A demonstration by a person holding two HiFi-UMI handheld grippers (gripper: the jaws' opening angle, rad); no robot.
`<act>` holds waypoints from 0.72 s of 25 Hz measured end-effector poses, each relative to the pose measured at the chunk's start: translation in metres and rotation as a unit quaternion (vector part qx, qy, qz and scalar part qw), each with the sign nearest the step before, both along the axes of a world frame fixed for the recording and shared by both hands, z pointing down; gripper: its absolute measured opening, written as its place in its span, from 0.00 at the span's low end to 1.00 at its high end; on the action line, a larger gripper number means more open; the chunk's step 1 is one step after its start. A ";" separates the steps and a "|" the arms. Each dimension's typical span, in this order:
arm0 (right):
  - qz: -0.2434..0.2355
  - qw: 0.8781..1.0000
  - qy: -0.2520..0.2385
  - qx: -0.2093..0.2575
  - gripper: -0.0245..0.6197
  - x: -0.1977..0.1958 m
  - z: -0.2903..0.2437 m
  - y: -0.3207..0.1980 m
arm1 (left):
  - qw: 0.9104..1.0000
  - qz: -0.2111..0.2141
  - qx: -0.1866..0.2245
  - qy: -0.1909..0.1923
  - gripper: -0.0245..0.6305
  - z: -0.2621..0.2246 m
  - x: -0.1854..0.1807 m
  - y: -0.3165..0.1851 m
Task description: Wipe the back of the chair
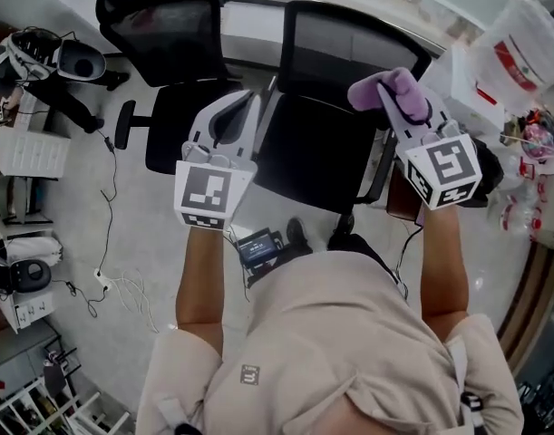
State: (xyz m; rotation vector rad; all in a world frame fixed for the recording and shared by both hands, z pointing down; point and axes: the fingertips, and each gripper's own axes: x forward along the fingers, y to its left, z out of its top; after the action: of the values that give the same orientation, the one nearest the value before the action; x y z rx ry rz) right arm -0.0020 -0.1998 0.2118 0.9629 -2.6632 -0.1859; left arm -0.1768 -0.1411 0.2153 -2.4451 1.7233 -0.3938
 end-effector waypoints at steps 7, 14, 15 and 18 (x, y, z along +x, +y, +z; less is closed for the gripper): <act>-0.017 1.000 0.002 0.020 0.07 0.009 -0.038 0.045 | 1.000 -0.002 0.018 0.005 0.05 -0.023 0.002 0.028; -0.014 0.999 0.005 0.036 0.07 0.024 -0.057 0.071 | 0.999 0.006 0.031 0.008 0.05 -0.036 0.012 0.042; -0.013 0.999 0.007 0.038 0.07 0.025 -0.058 0.073 | 0.999 0.008 0.033 0.008 0.05 -0.038 0.014 0.043; -0.009 0.999 0.013 0.041 0.06 0.030 -0.058 0.081 | 0.999 0.014 0.039 0.010 0.05 -0.043 0.019 0.046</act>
State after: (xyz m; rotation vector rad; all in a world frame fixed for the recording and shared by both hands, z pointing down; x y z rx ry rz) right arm 0.0283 -0.1193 0.1541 0.9558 -2.6594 -0.3112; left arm -0.1580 -0.0948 0.1722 -2.4233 1.6768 -0.2949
